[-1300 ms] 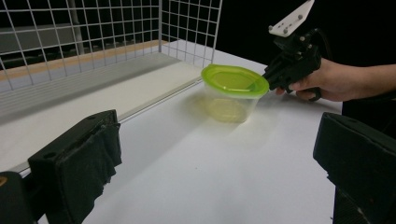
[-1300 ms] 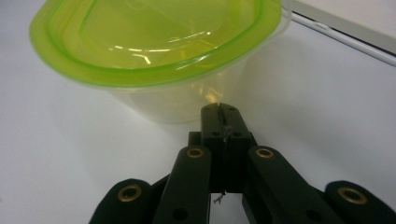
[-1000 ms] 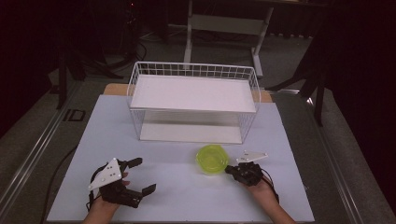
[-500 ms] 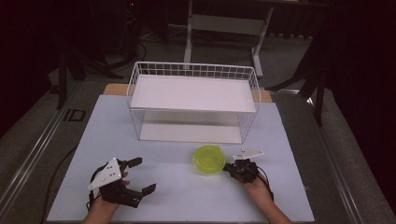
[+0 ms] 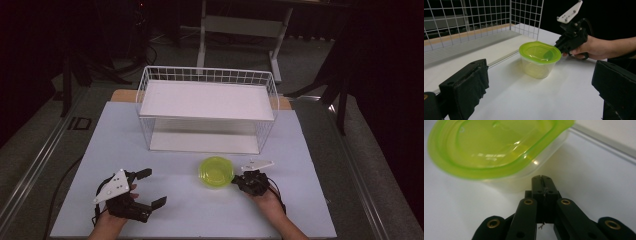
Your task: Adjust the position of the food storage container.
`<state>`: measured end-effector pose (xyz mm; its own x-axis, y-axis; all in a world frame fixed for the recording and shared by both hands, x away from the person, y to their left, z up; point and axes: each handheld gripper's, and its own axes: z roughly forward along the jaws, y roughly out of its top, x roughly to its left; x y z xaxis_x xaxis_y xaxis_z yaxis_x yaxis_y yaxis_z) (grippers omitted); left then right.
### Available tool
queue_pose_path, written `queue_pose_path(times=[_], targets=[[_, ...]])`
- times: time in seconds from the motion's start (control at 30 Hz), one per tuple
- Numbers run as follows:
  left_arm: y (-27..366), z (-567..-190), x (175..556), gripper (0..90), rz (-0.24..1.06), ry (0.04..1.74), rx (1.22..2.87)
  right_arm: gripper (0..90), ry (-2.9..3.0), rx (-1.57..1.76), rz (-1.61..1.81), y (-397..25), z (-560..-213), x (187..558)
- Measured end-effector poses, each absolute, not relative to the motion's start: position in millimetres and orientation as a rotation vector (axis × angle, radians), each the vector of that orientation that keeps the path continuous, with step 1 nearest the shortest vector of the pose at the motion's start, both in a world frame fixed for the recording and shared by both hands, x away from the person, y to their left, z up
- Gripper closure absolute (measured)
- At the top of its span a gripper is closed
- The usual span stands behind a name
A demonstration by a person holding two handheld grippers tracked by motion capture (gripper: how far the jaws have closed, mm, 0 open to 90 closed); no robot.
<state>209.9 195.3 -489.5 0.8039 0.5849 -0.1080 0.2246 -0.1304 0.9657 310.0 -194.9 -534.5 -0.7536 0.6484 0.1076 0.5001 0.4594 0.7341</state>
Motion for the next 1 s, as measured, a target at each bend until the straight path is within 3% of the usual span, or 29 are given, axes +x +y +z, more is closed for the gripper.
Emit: queue_pose_path(times=[1.0], targets=[[196,-490,210,1.8,0.346,0.642,1.71,90.0,2.594,0.968,1.213,-143,-540,317]])
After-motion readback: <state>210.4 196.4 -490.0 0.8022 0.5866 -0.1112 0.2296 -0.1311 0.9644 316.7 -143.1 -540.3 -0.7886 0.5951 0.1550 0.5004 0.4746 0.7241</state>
